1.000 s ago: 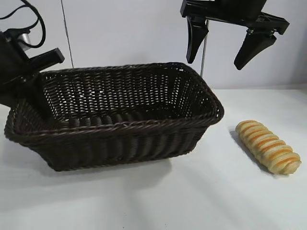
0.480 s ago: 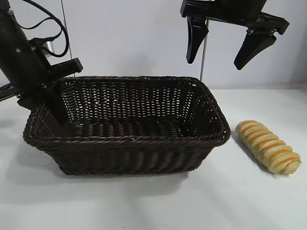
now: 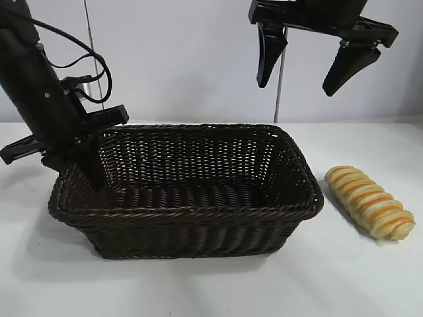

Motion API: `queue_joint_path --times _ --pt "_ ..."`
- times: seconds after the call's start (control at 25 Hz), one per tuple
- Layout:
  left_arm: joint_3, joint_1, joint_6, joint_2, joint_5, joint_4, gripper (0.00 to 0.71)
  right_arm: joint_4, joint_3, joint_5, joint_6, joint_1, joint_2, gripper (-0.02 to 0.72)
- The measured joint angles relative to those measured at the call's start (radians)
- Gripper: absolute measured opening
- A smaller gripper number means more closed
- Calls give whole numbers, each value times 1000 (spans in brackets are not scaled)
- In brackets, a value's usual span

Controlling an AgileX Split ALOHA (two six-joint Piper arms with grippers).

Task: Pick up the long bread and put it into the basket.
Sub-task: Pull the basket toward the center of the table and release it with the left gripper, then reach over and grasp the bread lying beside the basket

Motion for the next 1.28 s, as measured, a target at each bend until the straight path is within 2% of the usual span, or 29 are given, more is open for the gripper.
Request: queue_joint_path --times 0.04,0.16,0.28,0.4,0.56,0.96,1.28 --pt "0 0 0 0 0 -2 163 0 0 0 0 0 0 645" --pt "-7 1 -1 -2 12 3 342 0 0 0 0 0 0 645" --pt "-10 1 -26 -15 29 36 493 0 0 0 0 0 0 645" --pt "-31 1 -71 -44 57 90 563 0 0 0 0 0 0 645" --pt "-46 1 -101 -106 82 141 593 -1 0 0 0 0 0 645" --pt "-46 1 -138 -301 134 170 598 -3 0 0 0 0 0 645" --pt "-46 1 -207 -321 167 174 598 -3 0 0 0 0 0 645"
